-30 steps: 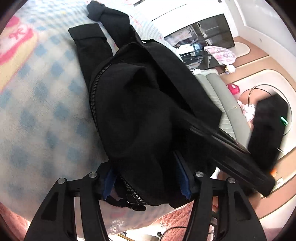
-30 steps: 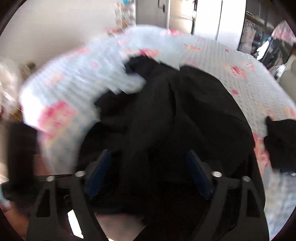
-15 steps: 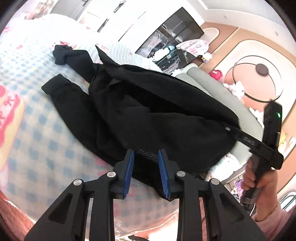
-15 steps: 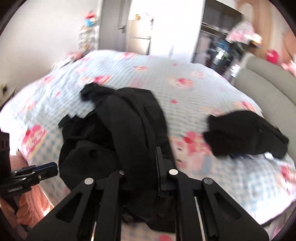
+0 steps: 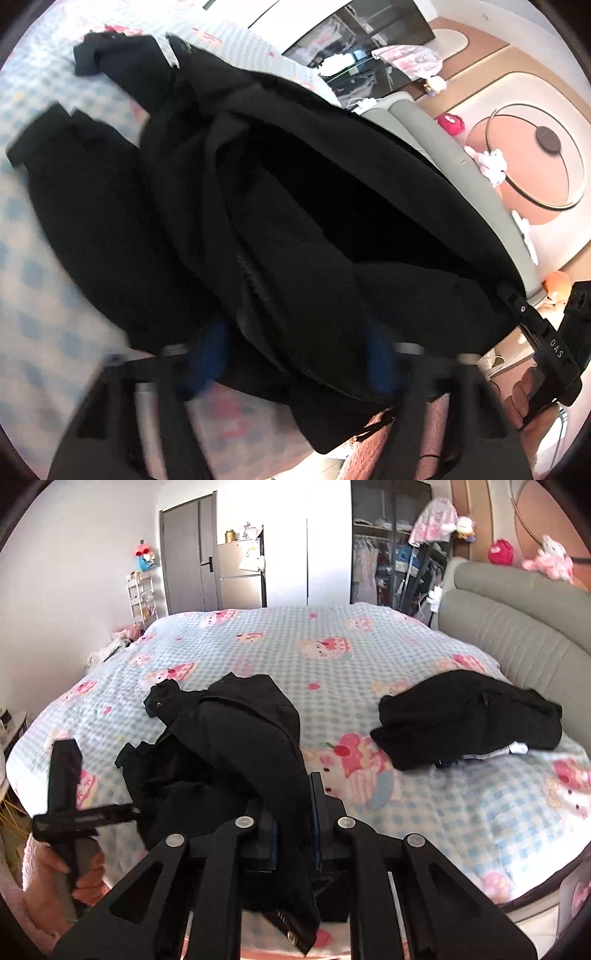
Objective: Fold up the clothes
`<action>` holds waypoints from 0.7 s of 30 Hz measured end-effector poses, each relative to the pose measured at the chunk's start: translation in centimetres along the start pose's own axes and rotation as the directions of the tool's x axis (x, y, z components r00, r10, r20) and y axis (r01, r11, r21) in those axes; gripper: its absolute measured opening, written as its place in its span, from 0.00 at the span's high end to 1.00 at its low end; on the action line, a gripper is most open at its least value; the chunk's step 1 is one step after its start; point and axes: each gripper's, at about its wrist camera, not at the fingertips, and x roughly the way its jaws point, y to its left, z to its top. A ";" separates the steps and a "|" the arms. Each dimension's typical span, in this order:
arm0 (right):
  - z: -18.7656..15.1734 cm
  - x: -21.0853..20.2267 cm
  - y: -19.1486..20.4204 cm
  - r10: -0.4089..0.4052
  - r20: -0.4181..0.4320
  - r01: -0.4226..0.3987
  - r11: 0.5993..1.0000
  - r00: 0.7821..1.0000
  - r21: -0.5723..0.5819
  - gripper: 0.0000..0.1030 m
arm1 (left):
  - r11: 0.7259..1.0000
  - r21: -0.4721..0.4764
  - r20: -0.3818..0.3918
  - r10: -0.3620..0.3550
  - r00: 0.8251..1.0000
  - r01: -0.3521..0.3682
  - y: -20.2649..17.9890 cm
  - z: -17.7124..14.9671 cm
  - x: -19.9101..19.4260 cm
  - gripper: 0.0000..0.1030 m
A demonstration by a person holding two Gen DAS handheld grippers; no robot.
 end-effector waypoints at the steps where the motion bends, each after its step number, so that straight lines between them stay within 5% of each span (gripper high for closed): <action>1: -0.5 0.8 -0.4 0.025 -0.035 -0.024 1.000 0.999 0.014 0.84 | 1.000 -0.005 0.009 0.012 1.000 -0.012 0.0 -0.3 0.1 0.68; 3: -1.5 2.6 -0.4 0.082 -0.110 -0.079 0.996 0.991 0.029 0.76 | 0.999 -0.016 0.026 0.036 0.999 -0.035 -0.1 -0.8 0.2 0.74; 8: -1.9 7.2 2.9 0.215 -0.202 -0.221 0.975 0.956 -0.006 0.21 | 0.993 -0.002 0.188 0.119 0.975 -0.121 -0.9 0.8 -4.8 0.77; 10: -1.7 9.6 4.7 0.247 -0.231 -0.262 0.964 0.941 -0.037 0.19 | 0.990 -0.018 0.250 0.137 0.959 -0.137 -0.7 1.6 -7.6 0.77; 12: -2.0 12.2 6.3 0.245 -0.272 -0.269 0.961 0.930 -0.055 0.33 | 0.984 -0.012 0.271 0.176 0.947 -0.179 -0.6 1.3 -9.4 0.77; 14: -1.9 13.1 7.2 0.249 -0.272 -0.271 0.961 0.929 -0.046 0.70 | 0.975 -0.007 0.292 0.213 0.932 -0.221 -0.6 0.9 -11.3 0.77; 15: -1.6 12.1 6.8 0.233 -0.224 -0.247 0.968 0.946 -0.038 0.79 | 0.972 -0.008 0.300 0.226 0.927 -0.234 -0.6 0.7 -12.1 0.77; 17: -0.8 9.9 6.2 0.199 -0.130 -0.203 0.979 0.971 -0.020 0.85 | 0.977 -0.031 0.306 0.211 0.928 -0.211 -0.4 -0.3 -13.4 0.77; 21: 0.7 5.7 4.8 0.190 -0.061 -0.192 0.981 0.980 -0.029 0.83 | 0.983 0.030 0.314 0.163 0.935 -0.181 -2.1 -1.8 -14.5 0.77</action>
